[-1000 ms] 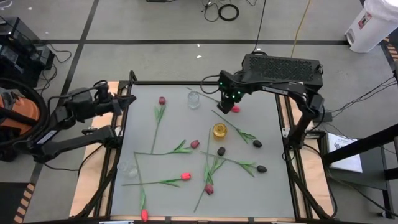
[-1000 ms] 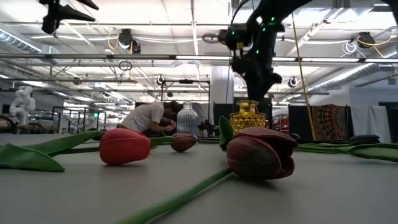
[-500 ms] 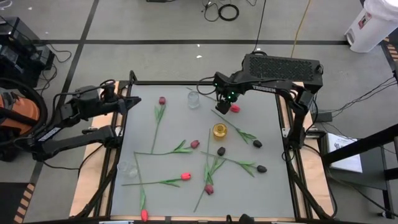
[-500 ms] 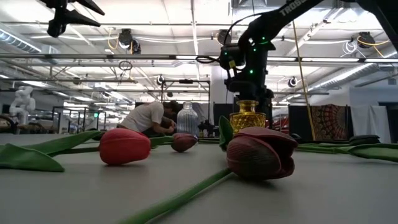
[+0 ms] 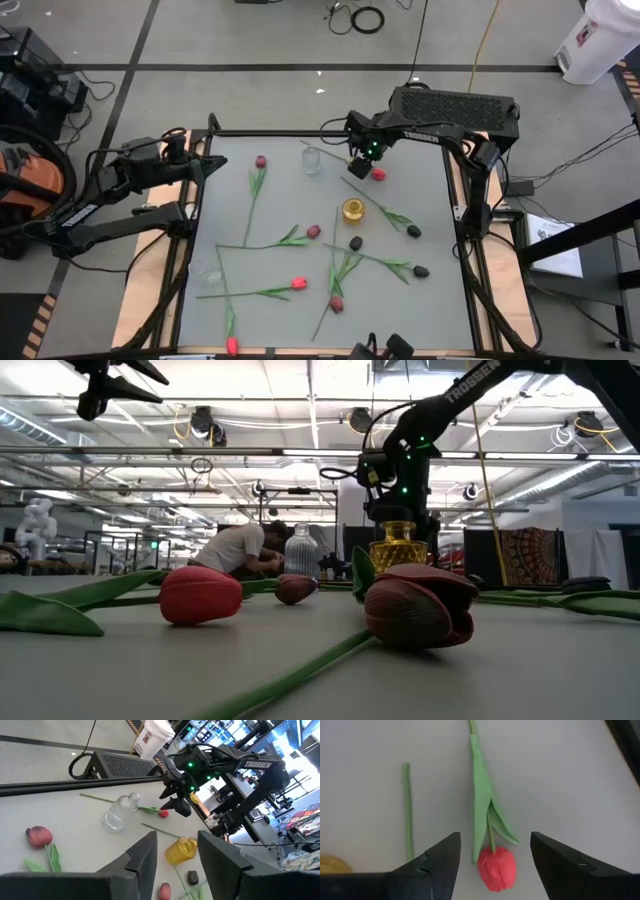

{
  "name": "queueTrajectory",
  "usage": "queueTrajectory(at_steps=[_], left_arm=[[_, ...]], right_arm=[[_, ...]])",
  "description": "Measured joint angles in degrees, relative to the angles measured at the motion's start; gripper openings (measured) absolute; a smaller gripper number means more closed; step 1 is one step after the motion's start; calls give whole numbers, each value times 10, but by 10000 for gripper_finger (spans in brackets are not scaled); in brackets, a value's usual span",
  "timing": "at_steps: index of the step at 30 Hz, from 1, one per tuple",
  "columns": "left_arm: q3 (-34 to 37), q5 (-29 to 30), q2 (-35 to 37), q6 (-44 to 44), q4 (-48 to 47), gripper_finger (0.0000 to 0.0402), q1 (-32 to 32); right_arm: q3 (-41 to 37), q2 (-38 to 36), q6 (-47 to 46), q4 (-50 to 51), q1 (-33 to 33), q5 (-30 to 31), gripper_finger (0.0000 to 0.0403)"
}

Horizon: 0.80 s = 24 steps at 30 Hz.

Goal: Sort flowers into vase by color
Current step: Put the top pink tulip into the yellow vase

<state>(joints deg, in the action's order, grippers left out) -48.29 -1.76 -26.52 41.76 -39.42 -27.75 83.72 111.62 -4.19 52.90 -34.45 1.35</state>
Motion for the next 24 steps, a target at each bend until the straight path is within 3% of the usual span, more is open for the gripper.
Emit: queueTrajectory(at_steps=[24], left_arm=[[0,0,0,0,0,148,0]], right_arm=[[0,25,-29,-33,-8,-2,233]])
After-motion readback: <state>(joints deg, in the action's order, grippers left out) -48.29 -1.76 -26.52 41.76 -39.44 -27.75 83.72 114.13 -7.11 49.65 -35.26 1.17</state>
